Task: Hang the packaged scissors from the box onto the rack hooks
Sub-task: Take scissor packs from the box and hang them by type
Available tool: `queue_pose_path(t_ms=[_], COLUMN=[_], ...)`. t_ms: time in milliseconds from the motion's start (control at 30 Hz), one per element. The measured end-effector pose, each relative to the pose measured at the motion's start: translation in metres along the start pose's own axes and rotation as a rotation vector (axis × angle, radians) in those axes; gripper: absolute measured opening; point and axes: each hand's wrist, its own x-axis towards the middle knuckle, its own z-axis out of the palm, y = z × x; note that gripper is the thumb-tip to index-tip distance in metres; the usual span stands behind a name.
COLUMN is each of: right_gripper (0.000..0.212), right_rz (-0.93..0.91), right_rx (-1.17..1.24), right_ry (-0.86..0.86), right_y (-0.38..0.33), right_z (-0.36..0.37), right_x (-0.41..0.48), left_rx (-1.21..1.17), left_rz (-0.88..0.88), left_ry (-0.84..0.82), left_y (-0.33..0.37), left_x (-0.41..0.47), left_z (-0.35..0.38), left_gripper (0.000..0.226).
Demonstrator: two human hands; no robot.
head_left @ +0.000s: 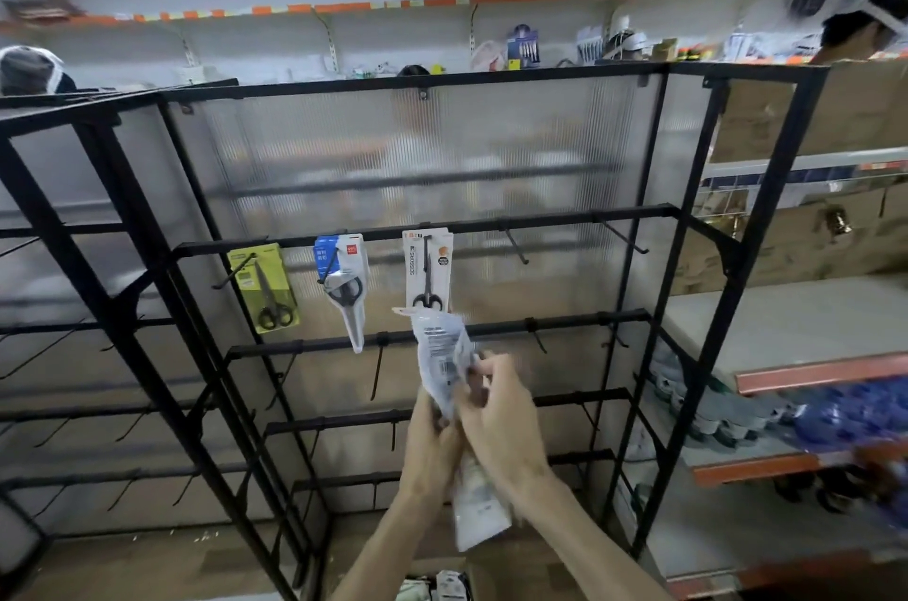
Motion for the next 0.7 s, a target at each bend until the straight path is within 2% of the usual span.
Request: queue_pose_path(t_ms=[100, 200, 267, 333, 367, 433, 533, 633, 700], right_gripper=[0.043, 0.046, 0.069, 0.100, 0.104, 0.084, 0.038, 0.021, 0.019], right_rz=[-0.071, -0.116, -0.005, 0.161, 0.234, 0.290, 0.220, 0.142, 0.090], right_rx=[-0.138, -0.419, -0.412, -0.274, -0.207, -0.161, -0.231, -0.204, -0.051], right_ry=[-0.195, -0.152, -0.126, -0.203, -0.268, -0.365, -0.271, -0.092, -0.100], right_y=[0.002, 0.005, 0.004, 0.002, 0.002, 0.008, 0.020, 0.022, 0.020], right_z=[0.002, -0.003, -0.005, -0.012, -0.016, -0.022, -0.019, -0.013, -0.010], right_x=[-0.001, 0.008, 0.015, 0.023, 0.027, 0.034, 0.040, 0.048, 0.059], left_rx=[-0.157, -0.278, -0.275, -0.256, -0.218, -0.148, -0.071, -0.048, -0.033], left_rz=[0.019, -0.103, -0.155, -0.153, -0.143, -0.129, -0.138, -0.174, -0.163], left_ry=[-0.021, -0.037, -0.030, -0.021, 0.006, 0.052, 0.143, 0.256, 0.280], left_y=[0.002, 0.002, 0.001, 0.004, 0.006, 0.009, 0.010, 0.008, 0.005], left_x=[-0.004, -0.009, -0.008, -0.004, -0.002, 0.002, 0.006, 0.011, 0.017], left_z=[-0.001, -0.006, -0.007, -0.006, -0.006, -0.009, -0.014, -0.030, -0.043], left_gripper=[0.030, 0.008, 0.010, 0.010, 0.012, 0.018, 0.018, 0.010, 0.010])
